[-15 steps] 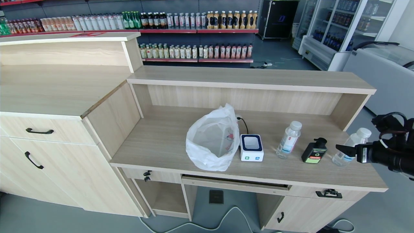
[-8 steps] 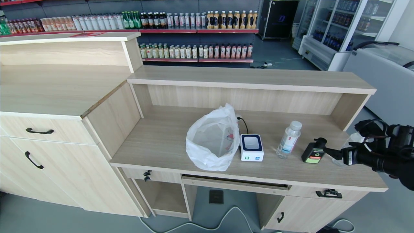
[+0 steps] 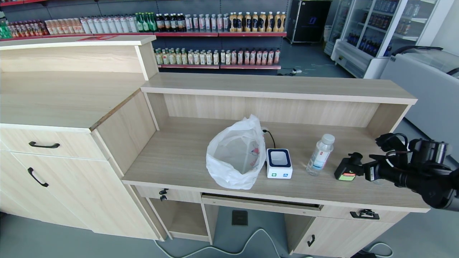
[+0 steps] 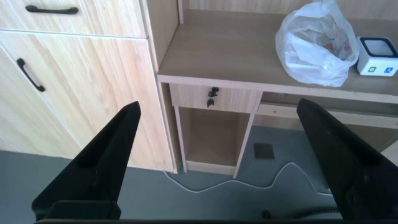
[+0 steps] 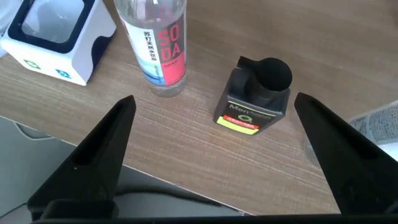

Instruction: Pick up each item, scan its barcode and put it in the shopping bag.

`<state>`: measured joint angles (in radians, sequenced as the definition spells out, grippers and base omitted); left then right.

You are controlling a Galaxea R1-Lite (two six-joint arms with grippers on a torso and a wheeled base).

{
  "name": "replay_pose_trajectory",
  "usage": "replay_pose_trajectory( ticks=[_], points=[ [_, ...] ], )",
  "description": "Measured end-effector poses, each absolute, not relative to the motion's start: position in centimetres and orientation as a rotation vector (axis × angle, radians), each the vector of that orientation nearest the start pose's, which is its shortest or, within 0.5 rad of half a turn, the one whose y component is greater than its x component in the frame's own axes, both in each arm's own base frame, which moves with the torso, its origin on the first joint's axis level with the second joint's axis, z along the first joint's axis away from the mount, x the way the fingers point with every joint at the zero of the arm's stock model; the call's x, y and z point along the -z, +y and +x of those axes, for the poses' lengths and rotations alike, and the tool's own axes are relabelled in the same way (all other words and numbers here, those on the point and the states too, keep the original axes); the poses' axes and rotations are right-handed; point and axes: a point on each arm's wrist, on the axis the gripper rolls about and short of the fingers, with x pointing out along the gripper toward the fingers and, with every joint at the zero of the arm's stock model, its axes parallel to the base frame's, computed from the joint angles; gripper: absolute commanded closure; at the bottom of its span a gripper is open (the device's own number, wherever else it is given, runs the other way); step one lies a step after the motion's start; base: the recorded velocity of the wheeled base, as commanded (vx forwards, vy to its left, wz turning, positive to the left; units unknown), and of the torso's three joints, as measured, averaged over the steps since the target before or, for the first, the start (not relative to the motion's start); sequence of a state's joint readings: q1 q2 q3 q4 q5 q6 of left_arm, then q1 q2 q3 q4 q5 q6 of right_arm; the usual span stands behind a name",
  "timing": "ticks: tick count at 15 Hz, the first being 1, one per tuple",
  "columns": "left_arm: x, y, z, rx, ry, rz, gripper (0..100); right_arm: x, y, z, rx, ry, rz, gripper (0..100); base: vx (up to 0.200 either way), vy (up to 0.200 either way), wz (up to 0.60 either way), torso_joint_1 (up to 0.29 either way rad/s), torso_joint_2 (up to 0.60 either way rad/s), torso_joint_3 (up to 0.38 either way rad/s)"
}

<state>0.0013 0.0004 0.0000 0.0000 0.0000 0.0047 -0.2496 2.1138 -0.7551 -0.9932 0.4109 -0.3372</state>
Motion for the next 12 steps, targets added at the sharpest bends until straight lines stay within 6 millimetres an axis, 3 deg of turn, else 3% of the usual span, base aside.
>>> replay_pose_trajectory(
  ticks=[12],
  points=[
    [-7.5,0.0,-2.3,-0.001,0.000,0.005,0,-4.5,-6.0,38.5,-0.279,0.281,-0.235,0,0.000,0.000,0.00,0.000,0.00,0.000]
  ],
)
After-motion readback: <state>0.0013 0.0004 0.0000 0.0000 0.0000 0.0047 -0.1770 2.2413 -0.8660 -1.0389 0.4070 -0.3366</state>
